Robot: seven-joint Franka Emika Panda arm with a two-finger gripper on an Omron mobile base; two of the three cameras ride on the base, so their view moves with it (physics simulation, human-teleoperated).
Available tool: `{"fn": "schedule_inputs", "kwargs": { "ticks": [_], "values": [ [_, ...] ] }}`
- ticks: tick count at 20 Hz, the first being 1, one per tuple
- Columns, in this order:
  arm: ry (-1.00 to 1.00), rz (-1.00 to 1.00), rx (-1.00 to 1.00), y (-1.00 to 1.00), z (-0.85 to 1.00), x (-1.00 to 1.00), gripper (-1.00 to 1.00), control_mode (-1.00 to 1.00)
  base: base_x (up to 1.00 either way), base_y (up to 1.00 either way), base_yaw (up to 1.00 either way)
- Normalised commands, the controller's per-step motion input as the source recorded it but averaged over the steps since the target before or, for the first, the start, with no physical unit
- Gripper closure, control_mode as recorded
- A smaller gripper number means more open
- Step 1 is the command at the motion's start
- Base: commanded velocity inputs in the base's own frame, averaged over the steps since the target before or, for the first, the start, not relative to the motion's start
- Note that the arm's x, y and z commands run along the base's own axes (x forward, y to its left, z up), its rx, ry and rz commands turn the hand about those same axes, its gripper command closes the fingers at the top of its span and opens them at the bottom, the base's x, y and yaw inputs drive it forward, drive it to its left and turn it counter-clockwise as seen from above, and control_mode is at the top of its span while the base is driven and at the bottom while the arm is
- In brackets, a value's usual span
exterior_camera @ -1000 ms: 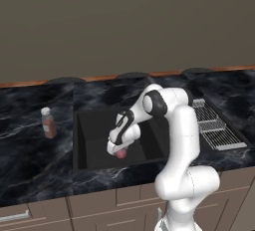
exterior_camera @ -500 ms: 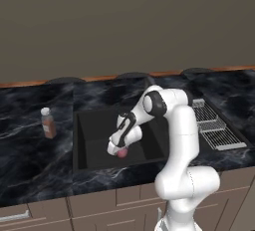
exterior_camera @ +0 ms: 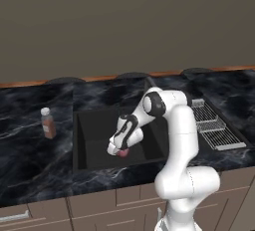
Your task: Turn on the sink faucet. Then move the onion from the counter to the sink. Turn off the sink. Move the vegetable from the sink to the pot next to the stove. Finally move the pot to the rear right burner.
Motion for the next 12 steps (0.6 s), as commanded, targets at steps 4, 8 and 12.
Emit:
{"fn": "schedule_inputs", "kwargs": {
  "ticks": [4,8,12],
  "values": [
    [-0.08,0.0,0.0,0.0,-0.16,-0.08,1.0,-1.0,0.0,0.0,0.0],
    [-0.07,-0.05,0.0,0.0,0.05,-0.18,1.0,-1.0,0.0,0.0,0.0],
    [-0.03,-0.1,0.0,0.1,0.38,-0.09,1.0,-1.0,0.0,0.0,0.0]
  ]
}}
